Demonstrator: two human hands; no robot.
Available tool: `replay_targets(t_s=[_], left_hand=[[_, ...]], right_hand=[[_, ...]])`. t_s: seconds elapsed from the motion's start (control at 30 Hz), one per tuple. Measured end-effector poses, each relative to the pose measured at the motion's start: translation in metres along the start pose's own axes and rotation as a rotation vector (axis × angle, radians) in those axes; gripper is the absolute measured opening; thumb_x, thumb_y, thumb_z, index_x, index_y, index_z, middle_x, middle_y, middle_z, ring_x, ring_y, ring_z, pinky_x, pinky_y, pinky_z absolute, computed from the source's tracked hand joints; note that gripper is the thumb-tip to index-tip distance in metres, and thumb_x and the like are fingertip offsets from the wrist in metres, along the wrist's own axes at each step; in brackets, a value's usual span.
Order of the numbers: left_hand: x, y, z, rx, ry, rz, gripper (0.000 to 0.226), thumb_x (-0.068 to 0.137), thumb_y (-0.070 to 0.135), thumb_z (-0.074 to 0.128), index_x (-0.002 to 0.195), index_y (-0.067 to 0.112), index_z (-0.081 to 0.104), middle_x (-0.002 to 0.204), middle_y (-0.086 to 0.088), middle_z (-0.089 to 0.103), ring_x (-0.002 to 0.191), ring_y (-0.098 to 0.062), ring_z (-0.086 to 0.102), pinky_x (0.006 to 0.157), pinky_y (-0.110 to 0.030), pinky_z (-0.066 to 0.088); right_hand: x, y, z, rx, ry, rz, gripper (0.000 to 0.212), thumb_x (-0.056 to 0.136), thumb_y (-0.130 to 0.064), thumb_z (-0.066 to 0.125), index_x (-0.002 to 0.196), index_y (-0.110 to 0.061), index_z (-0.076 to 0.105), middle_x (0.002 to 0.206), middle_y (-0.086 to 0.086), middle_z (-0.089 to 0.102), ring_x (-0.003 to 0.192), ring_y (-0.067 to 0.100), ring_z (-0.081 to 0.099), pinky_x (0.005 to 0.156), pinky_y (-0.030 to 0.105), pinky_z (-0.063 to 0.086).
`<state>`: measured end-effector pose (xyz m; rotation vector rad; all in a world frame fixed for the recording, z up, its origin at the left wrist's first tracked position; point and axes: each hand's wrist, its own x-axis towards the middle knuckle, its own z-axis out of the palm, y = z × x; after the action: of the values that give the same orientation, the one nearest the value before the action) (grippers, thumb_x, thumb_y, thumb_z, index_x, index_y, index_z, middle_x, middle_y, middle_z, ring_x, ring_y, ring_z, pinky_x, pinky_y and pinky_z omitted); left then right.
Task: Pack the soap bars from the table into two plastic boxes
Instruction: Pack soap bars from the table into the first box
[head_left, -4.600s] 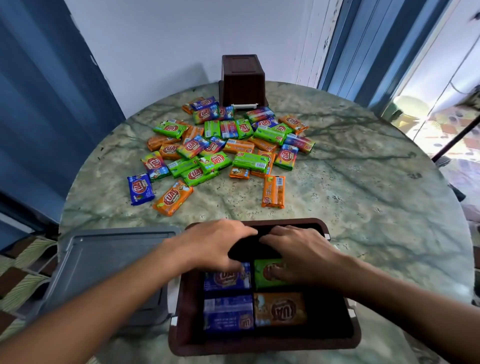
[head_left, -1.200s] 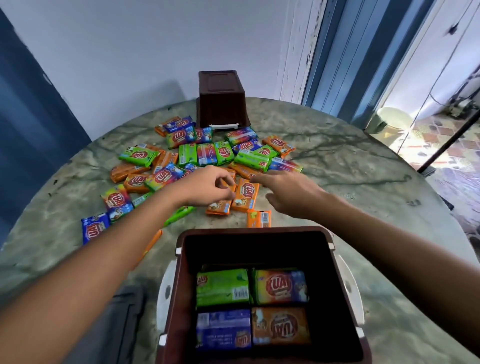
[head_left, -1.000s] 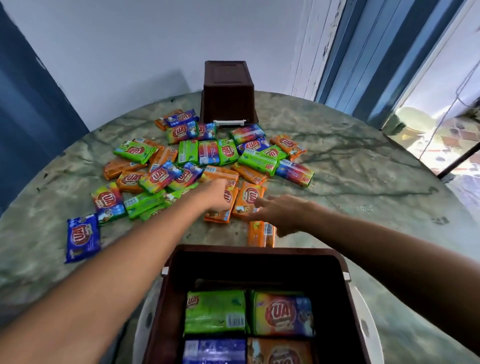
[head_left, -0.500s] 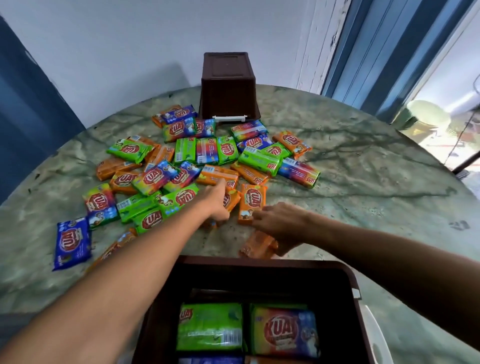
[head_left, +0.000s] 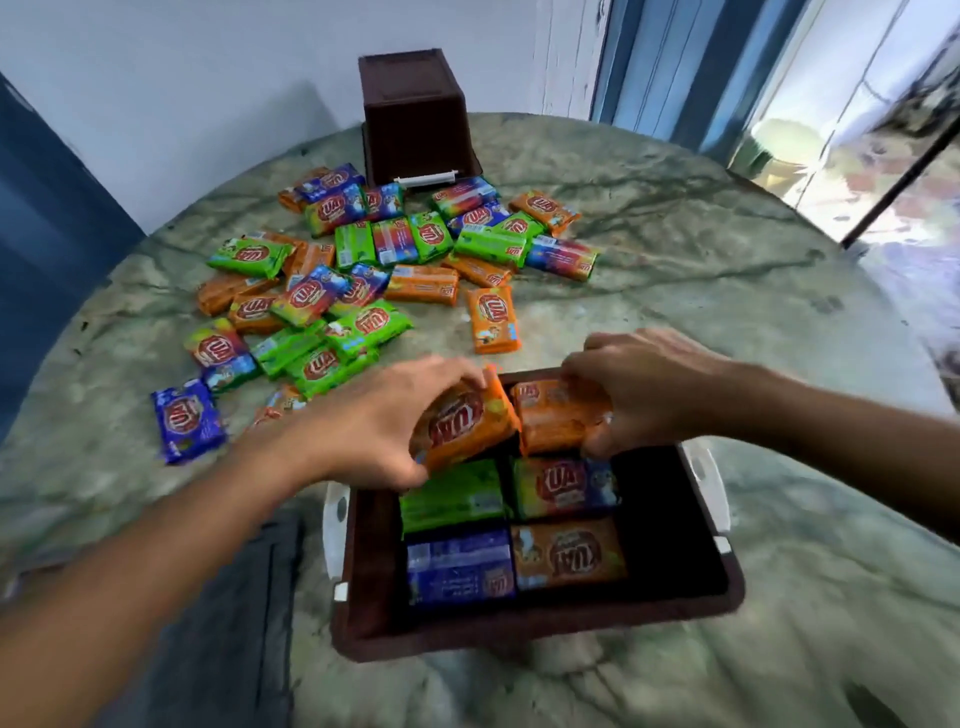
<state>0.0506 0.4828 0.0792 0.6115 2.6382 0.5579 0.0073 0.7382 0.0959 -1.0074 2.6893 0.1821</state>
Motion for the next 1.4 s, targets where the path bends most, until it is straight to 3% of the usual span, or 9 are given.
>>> replay_targets(t_s=[0.27, 0.43, 0.53, 0.63, 0.77, 1.0, 1.17, 1.3, 1.4], left_hand=[[-0.010, -0.002, 0.093, 0.169, -0.274, 0.093, 0.081, 0.067, 0.021, 0.072, 0.139, 0.027, 0.036, 0.122, -0.001, 0.047, 0.117, -0.018, 0.046, 0.099, -0.034, 0.042], [-0.008, 0.006, 0.092, 0.253, -0.235, 0.098, 0.019, 0.080, 0.021, 0.065, 0.098, 0.018, 0.068, 0.102, -0.002, 0.055, 0.105, -0.022, 0.048, 0.085, -0.038, 0.046], [-0.005, 0.004, 0.093, 0.319, -0.093, 0.041, 0.030, 0.082, 0.025, 0.062, 0.112, 0.021, 0.063, 0.110, -0.002, 0.055, 0.107, -0.023, 0.049, 0.084, -0.041, 0.049], [0.002, 0.006, 0.095, 0.424, -0.092, -0.048, 0.047, 0.082, 0.027, 0.064, 0.127, 0.020, 0.051, 0.118, -0.005, 0.048, 0.111, -0.025, 0.046, 0.081, -0.038, 0.048], [0.014, 0.008, 0.094, 0.478, -0.073, -0.090, 0.049, 0.083, 0.011, 0.058, 0.131, 0.017, 0.046, 0.123, -0.009, 0.046, 0.116, -0.029, 0.044, 0.081, -0.039, 0.047], [0.020, 0.007, 0.090, 0.415, -0.142, -0.116, 0.055, 0.079, 0.026, 0.069, 0.129, 0.016, 0.048, 0.121, -0.008, 0.049, 0.115, -0.028, 0.046, 0.083, -0.038, 0.047], [0.023, 0.012, 0.088, 0.411, -0.053, -0.149, 0.042, 0.082, 0.020, 0.063, 0.123, 0.015, 0.053, 0.119, -0.008, 0.048, 0.116, -0.028, 0.043, 0.084, -0.039, 0.048], [0.023, 0.013, 0.094, 0.418, -0.011, -0.148, 0.033, 0.087, 0.020, 0.059, 0.118, 0.013, 0.054, 0.118, -0.008, 0.049, 0.117, -0.028, 0.042, 0.082, -0.040, 0.049], [0.022, 0.009, 0.093, 0.403, -0.051, -0.177, 0.050, 0.086, 0.041, 0.062, 0.125, 0.013, 0.050, 0.123, -0.011, 0.047, 0.121, -0.030, 0.041, 0.088, -0.041, 0.050]], right_hand=[[-0.023, -0.049, 0.081, -0.071, -0.111, -0.063, 0.049, 0.078, -0.051, 0.059, 0.116, -0.020, 0.054, 0.115, 0.007, 0.061, 0.096, 0.033, 0.064, 0.067, 0.033, 0.044], [-0.022, -0.054, 0.092, 0.028, -0.139, -0.013, 0.044, 0.085, -0.050, 0.056, 0.114, -0.018, 0.056, 0.115, 0.007, 0.062, 0.100, 0.031, 0.063, 0.071, 0.034, 0.045], [-0.020, -0.047, 0.084, 0.123, -0.113, 0.058, 0.029, 0.086, -0.041, 0.055, 0.105, -0.020, 0.061, 0.110, 0.007, 0.064, 0.101, 0.031, 0.062, 0.075, 0.035, 0.047], [-0.012, -0.046, 0.086, 0.077, -0.039, 0.125, 0.039, 0.086, -0.029, 0.053, 0.124, -0.021, 0.055, 0.120, 0.008, 0.055, 0.108, 0.031, 0.058, 0.080, 0.037, 0.048], [0.004, -0.051, 0.089, 0.019, -0.059, 0.118, 0.038, 0.087, -0.024, 0.054, 0.123, -0.013, 0.056, 0.122, 0.012, 0.051, 0.109, 0.030, 0.054, 0.075, 0.033, 0.045], [0.015, -0.054, 0.089, -0.071, -0.046, 0.028, 0.032, 0.090, -0.026, 0.053, 0.116, -0.008, 0.058, 0.121, 0.013, 0.055, 0.109, 0.033, 0.054, 0.069, 0.036, 0.043], [0.011, -0.052, 0.096, -0.138, 0.012, -0.089, 0.024, 0.056, -0.022, 0.081, 0.074, -0.014, 0.068, 0.078, 0.007, 0.063, 0.065, 0.027, 0.062, 0.036, 0.027, 0.038], [0.011, -0.045, 0.103, -0.070, 0.023, -0.009, 0.040, 0.082, -0.021, 0.061, 0.121, -0.012, 0.056, 0.119, 0.014, 0.053, 0.107, 0.035, 0.053, 0.058, 0.035, 0.040], [0.010, -0.047, 0.104, -0.114, 0.049, 0.083, 0.046, 0.090, -0.017, 0.051, 0.134, -0.010, 0.042, 0.129, 0.017, 0.045, 0.116, 0.038, 0.045, 0.061, 0.036, 0.037]])
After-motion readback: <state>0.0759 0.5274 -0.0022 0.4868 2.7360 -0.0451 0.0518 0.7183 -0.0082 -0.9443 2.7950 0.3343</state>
